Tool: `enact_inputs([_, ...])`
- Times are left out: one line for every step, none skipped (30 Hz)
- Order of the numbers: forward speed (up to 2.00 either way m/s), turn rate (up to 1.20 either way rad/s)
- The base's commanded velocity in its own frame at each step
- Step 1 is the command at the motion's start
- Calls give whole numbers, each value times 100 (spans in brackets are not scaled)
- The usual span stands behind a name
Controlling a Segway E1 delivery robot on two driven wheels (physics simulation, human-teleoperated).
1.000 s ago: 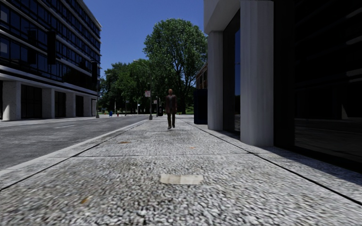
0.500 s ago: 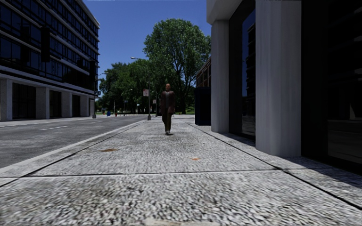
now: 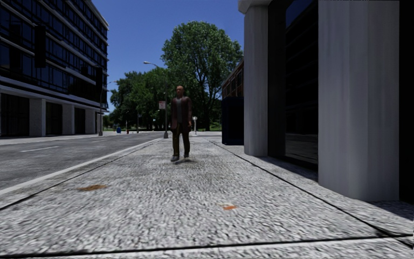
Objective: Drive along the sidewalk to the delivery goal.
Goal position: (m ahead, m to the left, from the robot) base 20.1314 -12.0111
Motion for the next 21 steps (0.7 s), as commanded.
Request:
enact_inputs([200,0])
enact_inputs([200,0])
enact_inputs([200,0])
enact_inputs([200,0])
enact_inputs([200,0])
enact_inputs([200,0])
enact_inputs([200,-44])
enact_inputs([200,-76])
enact_inputs([200,-76])
enact_inputs([200,-92])
enact_inputs([200,-95])
enact_inputs([200,-3])
enact_inputs([200,-3])
enact_inputs([200,0])
enact_inputs([200,0])
enact_inputs([200,0])
enact_inputs([200,0])
enact_inputs([200,0])
enact_inputs([200,0])
enact_inputs([200,0])
enact_inputs([200,0])
